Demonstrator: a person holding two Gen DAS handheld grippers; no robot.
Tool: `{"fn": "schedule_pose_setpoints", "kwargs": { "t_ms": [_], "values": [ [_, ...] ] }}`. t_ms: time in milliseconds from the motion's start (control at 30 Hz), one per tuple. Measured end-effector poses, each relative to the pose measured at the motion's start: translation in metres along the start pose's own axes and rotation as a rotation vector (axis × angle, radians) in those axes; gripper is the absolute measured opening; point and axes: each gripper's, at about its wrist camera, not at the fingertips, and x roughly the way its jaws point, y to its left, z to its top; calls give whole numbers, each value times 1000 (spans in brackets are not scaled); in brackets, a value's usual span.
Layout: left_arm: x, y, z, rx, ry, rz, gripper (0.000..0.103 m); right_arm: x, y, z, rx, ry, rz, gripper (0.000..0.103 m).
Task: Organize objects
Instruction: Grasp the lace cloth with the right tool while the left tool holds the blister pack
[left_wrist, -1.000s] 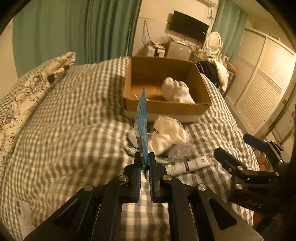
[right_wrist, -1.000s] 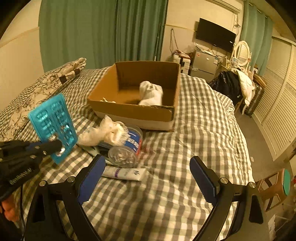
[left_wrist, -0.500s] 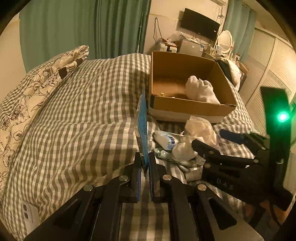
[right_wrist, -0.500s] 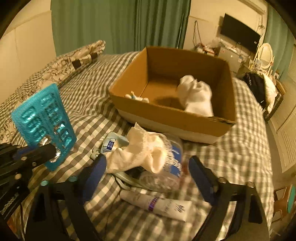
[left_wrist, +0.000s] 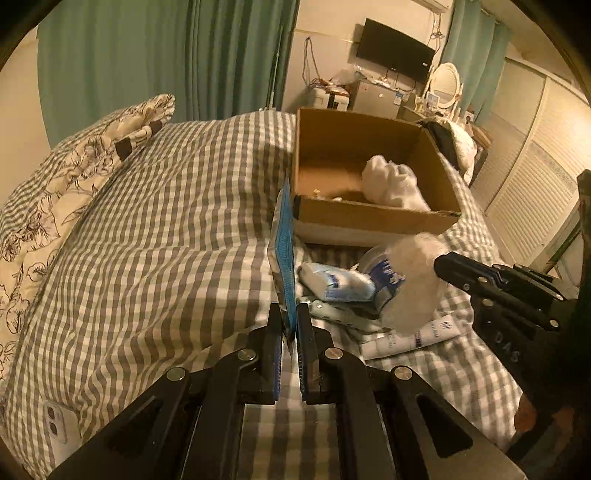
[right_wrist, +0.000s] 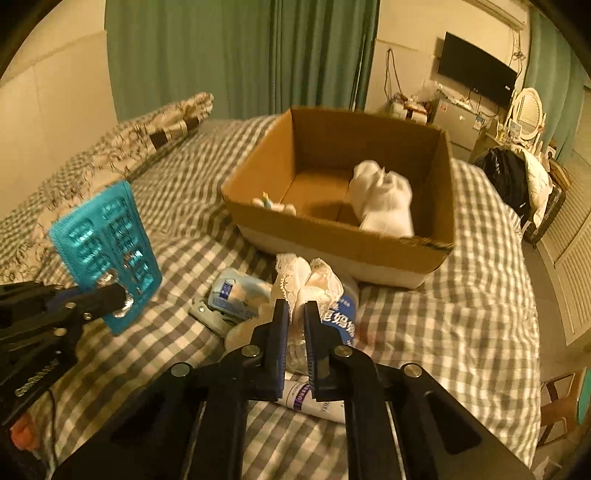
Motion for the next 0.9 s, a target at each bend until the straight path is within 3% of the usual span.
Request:
{"fn": "schedule_pose_setpoints", "kwargs": {
  "t_ms": [333,567,600,667,700,733,900],
  "values": [
    [-21,-25,22,55,-31,-33,7,-61,-9,20,-21,-124,-10,5],
    [-12,-22,18,45,-14,-1,7,-50,-1,9,-48,-77,70,5],
    [-9,-20,15,41,-4,2,7,-42,2,3,-49,-57,76,8],
    [-1,-14,11,34,17,16,7,-24,9,-8,-49,-4,95,25],
    [2,-11,8,32,24,25,7,-15,12,-13,-44,20,109,41],
    [6,-9,6,29,32,32,7,-7,15,-18,-36,42,127,50],
    [17,4,-1,7,54,42,7,25,28,-35,-42,141,175,55]
  ]
}}
